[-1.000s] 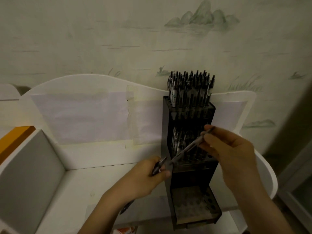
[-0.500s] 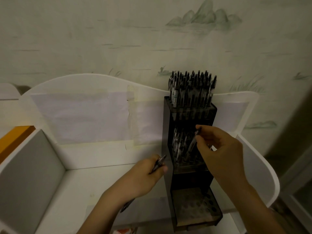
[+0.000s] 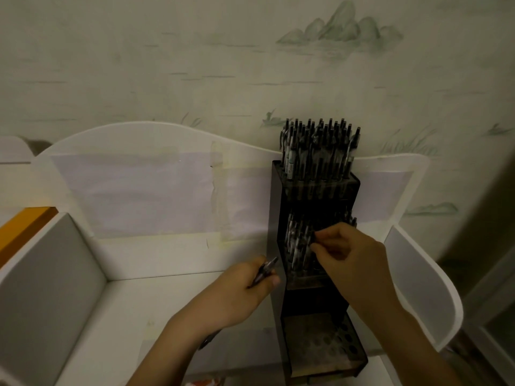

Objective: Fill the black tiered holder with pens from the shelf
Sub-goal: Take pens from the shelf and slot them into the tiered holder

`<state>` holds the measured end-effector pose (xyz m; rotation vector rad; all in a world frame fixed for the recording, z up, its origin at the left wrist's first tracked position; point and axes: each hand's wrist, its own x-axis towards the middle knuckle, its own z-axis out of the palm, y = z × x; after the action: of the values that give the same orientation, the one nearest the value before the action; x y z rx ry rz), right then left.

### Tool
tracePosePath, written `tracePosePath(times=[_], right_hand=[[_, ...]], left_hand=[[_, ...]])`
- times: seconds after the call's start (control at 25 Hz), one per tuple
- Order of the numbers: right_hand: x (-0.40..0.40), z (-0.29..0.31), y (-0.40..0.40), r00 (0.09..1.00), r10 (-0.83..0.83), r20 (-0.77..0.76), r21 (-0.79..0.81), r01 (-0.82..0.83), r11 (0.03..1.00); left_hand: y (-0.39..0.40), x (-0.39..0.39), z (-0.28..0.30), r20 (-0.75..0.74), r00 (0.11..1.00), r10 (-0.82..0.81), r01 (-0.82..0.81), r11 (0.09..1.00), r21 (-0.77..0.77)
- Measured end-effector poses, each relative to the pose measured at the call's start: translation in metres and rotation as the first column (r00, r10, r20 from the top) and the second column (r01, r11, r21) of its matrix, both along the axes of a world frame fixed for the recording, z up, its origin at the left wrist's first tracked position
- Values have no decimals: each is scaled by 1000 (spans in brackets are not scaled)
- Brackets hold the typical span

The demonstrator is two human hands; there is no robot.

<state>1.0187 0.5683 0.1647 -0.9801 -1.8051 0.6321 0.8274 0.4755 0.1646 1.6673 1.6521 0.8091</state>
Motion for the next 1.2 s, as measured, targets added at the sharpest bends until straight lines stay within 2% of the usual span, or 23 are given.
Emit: tracePosePath(times=[0.16, 0.4, 0.64, 0.72, 0.8, 0.88, 0.96, 1.12, 1.2], right_hand=[[4, 2, -1, 1000, 17, 16, -35, -17, 999], [1, 2, -2, 998, 14, 59, 9, -14, 1000], [13, -1, -25, 997, -63, -46, 76, 66, 995], [13, -1, -34, 996, 66, -64, -27, -68, 997], [10, -2, -40, 970, 238, -57, -189, -245, 951], [8, -4, -41, 941, 317, -117, -283, -337, 898], [9, -6, -39, 928, 306, -212, -316, -362, 877], [17, -4, -37, 904, 299, -307, -343, -398, 851], [21, 3, -33, 887, 234, -398, -358, -385, 851]], left_hand=[[1, 2, 1, -5, 1000, 10, -10, 1000, 15], [1, 7, 5, -2, 1000, 18, -18, 999, 38], [-1, 14, 5, 10, 1000, -26, 25, 999, 44], [0, 20, 6, 10, 999, -50, 50, 998, 50], [1, 27, 6, 11, 996, -85, 84, 995, 54], [2, 33, 4, 3, 994, -105, 105, 993, 52], [4, 35, 3, -3, 994, -109, 109, 993, 40], [4, 39, 3, -14, 995, -100, 101, 994, 41], [3, 37, 3, -19, 995, -93, 94, 994, 55]])
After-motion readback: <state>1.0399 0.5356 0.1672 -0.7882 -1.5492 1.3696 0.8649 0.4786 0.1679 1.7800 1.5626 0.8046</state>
